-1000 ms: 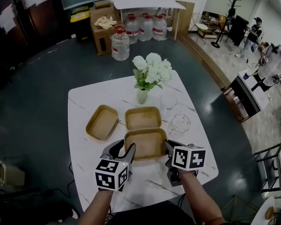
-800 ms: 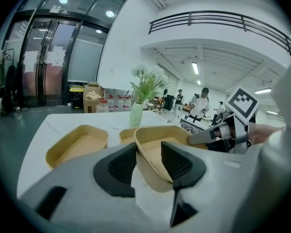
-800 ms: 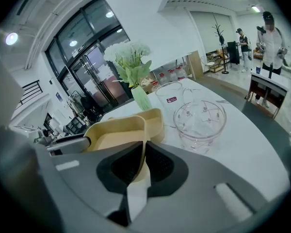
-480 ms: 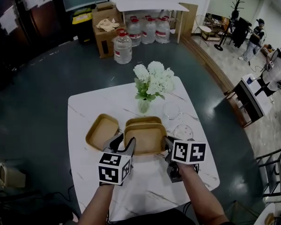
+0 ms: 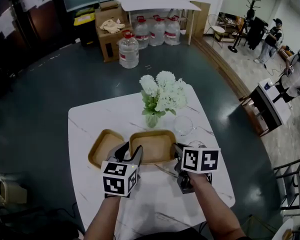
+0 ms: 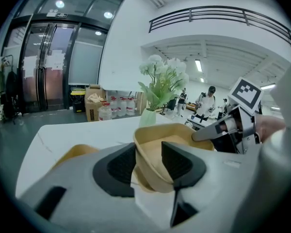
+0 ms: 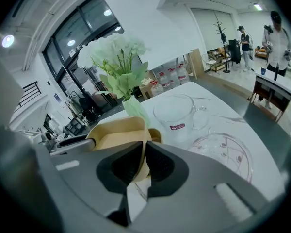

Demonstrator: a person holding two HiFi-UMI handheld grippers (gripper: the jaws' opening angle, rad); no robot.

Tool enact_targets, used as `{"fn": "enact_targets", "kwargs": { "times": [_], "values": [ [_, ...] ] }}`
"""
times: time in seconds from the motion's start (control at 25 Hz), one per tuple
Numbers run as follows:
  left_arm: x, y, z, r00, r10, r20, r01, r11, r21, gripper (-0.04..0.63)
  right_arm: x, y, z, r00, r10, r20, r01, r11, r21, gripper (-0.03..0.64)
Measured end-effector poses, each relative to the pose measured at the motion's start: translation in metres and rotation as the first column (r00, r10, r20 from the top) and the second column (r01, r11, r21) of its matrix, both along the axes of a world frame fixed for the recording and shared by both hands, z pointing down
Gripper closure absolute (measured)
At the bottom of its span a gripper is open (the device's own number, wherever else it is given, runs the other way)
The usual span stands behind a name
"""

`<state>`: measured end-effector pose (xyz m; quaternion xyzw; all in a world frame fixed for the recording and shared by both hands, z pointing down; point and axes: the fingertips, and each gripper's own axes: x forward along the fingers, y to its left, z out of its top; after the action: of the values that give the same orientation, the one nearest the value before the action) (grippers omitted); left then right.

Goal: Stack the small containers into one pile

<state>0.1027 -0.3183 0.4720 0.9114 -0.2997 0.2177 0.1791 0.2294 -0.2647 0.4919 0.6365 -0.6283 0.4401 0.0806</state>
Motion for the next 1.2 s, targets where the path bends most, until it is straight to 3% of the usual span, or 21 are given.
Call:
{"fn": "enact_targets", "kwargs": {
  "times": [0.76, 0.96, 1.2],
  "values": [
    [0.006, -0.016, 0.035, 0.999, -0.001, 0.032, 0.003, 0.997, -0.081, 0.433, 0.003, -0.013, 0.009, 0.997, 0.058, -0.042, -0.058, 0.998, -0.002, 0.587],
    [0.007, -0.014, 0.042, 0.998, 0.013, 0.062, -0.008, 0.997, -0.081, 0.433, 0.001, -0.017, 0.004, 0.997, 0.073, -0.033, -0.071, 0.996, 0.045, 0.527],
    [0.008, -0.011, 0.037, 0.999, 0.012, 0.053, -0.008, 0.997, -0.08, 0.428, -0.005, -0.014, 0.005, 0.997, 0.056, -0.054, -0.054, 0.998, 0.034, 0.465]
  ]
}}
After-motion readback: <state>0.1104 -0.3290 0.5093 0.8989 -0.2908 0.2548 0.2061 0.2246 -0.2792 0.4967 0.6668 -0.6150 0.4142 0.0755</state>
